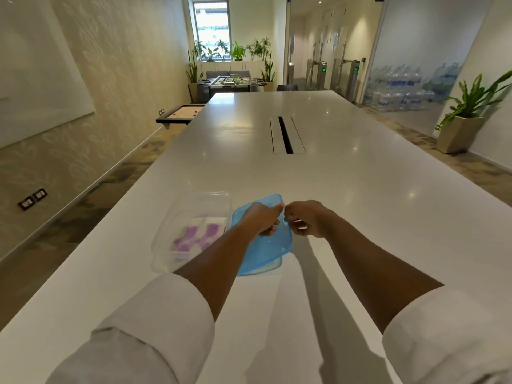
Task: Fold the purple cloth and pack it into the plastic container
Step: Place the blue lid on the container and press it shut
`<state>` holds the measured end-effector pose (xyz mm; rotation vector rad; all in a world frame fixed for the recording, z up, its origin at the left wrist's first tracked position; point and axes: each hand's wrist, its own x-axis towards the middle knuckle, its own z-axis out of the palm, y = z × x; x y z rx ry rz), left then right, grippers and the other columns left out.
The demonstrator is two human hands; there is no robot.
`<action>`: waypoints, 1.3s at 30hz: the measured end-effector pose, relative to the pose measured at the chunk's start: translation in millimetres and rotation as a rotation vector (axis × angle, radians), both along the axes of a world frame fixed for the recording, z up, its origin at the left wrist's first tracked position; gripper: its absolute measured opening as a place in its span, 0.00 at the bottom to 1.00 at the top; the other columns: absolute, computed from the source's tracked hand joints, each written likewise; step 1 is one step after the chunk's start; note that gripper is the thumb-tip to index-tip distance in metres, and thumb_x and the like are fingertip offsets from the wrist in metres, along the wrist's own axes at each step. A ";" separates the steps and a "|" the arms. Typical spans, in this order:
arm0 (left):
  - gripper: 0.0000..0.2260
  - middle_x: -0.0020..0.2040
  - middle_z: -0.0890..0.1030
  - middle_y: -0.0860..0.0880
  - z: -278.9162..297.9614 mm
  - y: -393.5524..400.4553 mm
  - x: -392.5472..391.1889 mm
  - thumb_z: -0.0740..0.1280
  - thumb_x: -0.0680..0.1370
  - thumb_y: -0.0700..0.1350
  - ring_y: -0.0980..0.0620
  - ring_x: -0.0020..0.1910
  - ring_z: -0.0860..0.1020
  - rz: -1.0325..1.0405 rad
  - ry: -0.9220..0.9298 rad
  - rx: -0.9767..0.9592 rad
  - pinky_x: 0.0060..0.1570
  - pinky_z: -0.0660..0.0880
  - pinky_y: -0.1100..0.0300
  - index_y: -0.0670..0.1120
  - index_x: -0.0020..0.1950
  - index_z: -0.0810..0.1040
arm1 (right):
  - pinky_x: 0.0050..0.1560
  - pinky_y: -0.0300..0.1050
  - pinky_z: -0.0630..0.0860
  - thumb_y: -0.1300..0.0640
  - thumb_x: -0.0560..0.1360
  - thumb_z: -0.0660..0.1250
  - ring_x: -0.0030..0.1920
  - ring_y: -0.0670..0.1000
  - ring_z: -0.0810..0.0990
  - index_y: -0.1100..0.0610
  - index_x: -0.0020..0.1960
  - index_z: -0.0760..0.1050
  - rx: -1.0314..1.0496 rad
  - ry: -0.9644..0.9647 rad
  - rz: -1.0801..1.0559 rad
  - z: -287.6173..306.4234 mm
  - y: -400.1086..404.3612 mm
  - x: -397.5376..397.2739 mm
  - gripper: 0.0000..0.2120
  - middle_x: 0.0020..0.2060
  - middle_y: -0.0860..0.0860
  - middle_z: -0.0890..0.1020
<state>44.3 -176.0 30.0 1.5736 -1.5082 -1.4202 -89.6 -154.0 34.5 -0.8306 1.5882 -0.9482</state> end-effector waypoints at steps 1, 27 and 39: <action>0.19 0.42 0.80 0.45 5.4 -1.2 0.6 0.66 0.78 0.57 0.53 0.31 0.76 0.021 0.019 -0.011 0.35 0.78 0.62 0.41 0.53 0.80 | 0.35 0.41 0.76 0.65 0.68 0.64 0.36 0.54 0.77 0.60 0.38 0.77 -0.031 -0.039 0.001 2.9 -0.9 1.3 0.04 0.35 0.56 0.78; 0.07 0.41 0.78 0.45 70.3 -36.1 100.5 0.67 0.79 0.45 0.53 0.35 0.75 0.213 0.146 0.018 0.31 0.74 0.64 0.41 0.49 0.76 | 0.51 0.55 0.79 0.58 0.72 0.66 0.59 0.61 0.78 0.68 0.61 0.72 -0.166 0.246 -0.056 19.3 -30.2 64.8 0.20 0.62 0.64 0.76; 0.12 0.28 0.83 0.52 58.1 -40.8 168.3 0.60 0.82 0.46 0.51 0.36 0.76 0.244 0.099 0.074 0.37 0.74 0.60 0.43 0.42 0.74 | 0.46 0.48 0.74 0.60 0.71 0.69 0.40 0.51 0.74 0.59 0.40 0.72 -0.105 0.103 0.028 16.6 -37.4 92.1 0.06 0.40 0.54 0.76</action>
